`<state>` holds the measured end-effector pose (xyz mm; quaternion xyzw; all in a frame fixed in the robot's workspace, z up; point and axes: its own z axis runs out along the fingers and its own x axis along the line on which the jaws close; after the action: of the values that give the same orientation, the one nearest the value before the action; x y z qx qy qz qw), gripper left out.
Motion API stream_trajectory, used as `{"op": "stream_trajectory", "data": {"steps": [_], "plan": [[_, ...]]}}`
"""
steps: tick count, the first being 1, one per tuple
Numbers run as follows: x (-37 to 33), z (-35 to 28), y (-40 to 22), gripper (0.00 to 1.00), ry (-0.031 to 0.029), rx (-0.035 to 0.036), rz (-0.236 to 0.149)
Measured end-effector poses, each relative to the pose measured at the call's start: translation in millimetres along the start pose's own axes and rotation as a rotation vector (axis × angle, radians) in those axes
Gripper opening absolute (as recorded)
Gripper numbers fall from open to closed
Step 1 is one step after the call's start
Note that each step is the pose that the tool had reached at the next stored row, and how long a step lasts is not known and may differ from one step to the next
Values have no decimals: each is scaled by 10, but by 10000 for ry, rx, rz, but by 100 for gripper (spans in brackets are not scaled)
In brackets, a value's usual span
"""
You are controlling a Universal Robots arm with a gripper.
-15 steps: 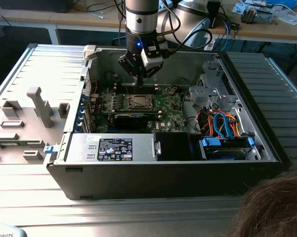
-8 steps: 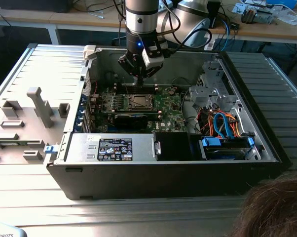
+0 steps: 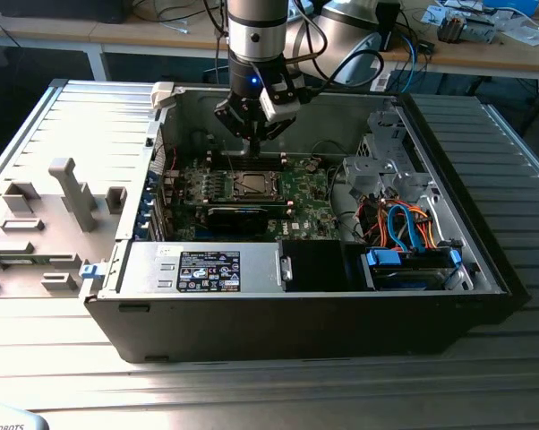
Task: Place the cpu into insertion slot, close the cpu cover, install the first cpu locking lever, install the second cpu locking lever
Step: 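Install the first cpu locking lever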
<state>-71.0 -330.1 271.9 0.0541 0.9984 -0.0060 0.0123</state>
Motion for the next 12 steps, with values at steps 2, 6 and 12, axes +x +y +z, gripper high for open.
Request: {"op": "stream_trajectory", "data": {"steps": [2, 6, 12], "plan": [[0, 0, 0, 11, -1, -2, -65], [0, 0, 0, 11, -3, -6, -242], [0, 0, 0, 11, -6, -12, -458]]}}
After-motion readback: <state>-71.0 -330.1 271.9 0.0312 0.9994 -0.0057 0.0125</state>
